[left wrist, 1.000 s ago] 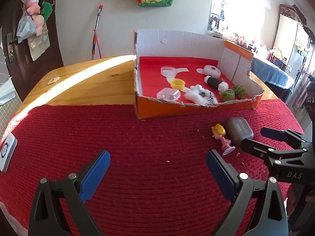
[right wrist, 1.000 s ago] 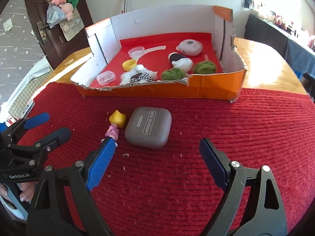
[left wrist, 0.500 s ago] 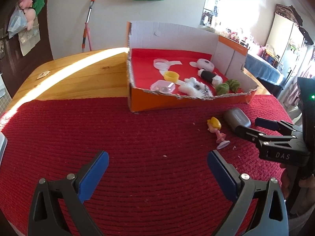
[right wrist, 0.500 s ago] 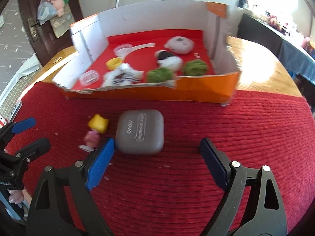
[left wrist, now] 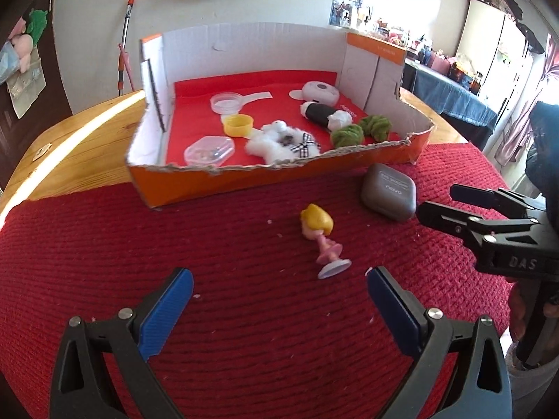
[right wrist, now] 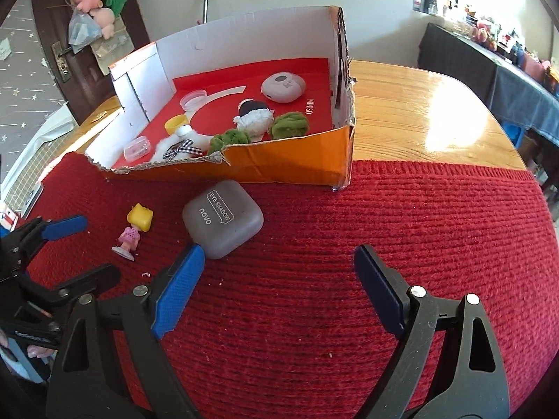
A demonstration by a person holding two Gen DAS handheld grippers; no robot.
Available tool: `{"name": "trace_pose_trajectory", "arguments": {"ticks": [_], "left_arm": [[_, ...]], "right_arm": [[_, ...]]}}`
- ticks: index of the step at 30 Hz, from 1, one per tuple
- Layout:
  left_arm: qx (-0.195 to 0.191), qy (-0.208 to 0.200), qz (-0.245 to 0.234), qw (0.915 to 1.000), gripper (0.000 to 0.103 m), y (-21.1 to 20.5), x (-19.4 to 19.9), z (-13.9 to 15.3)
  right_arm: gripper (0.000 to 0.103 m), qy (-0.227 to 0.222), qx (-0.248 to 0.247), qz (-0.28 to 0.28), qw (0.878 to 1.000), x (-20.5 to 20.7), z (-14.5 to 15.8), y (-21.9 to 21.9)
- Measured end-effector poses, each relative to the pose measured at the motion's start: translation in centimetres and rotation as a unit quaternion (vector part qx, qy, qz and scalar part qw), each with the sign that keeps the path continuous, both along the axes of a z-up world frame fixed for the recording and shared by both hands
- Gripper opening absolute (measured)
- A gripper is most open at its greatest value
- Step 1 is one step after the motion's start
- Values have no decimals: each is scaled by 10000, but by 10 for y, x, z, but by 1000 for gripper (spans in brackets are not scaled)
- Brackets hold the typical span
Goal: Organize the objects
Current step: 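Grasp the pink-and-yellow doll with the left gripper while the right gripper grasps the grey eye-shadow case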
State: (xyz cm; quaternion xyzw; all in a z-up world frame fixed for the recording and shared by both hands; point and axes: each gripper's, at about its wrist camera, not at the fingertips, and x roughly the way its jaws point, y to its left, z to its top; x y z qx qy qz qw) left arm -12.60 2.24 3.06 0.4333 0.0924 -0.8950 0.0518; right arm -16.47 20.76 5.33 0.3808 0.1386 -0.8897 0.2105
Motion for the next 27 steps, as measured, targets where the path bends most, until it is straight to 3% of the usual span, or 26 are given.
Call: {"name": "trace_pose_trajectory", "arguments": {"ticks": [10,16,27], "left_arm": [[-660,-24,261,9975,100,-9,-9,1],[-631,59,0,9980,95,-9,-9,4],[-407,-33,-317,9987,75,-3,-17,-4]], "right_arm": [[88,-54,-152,159,9997,-5,2,5],[88,-50,-22,508,9987,-5,-2,-9],[88,184,391,843,9955,-4,-5,-30]]}}
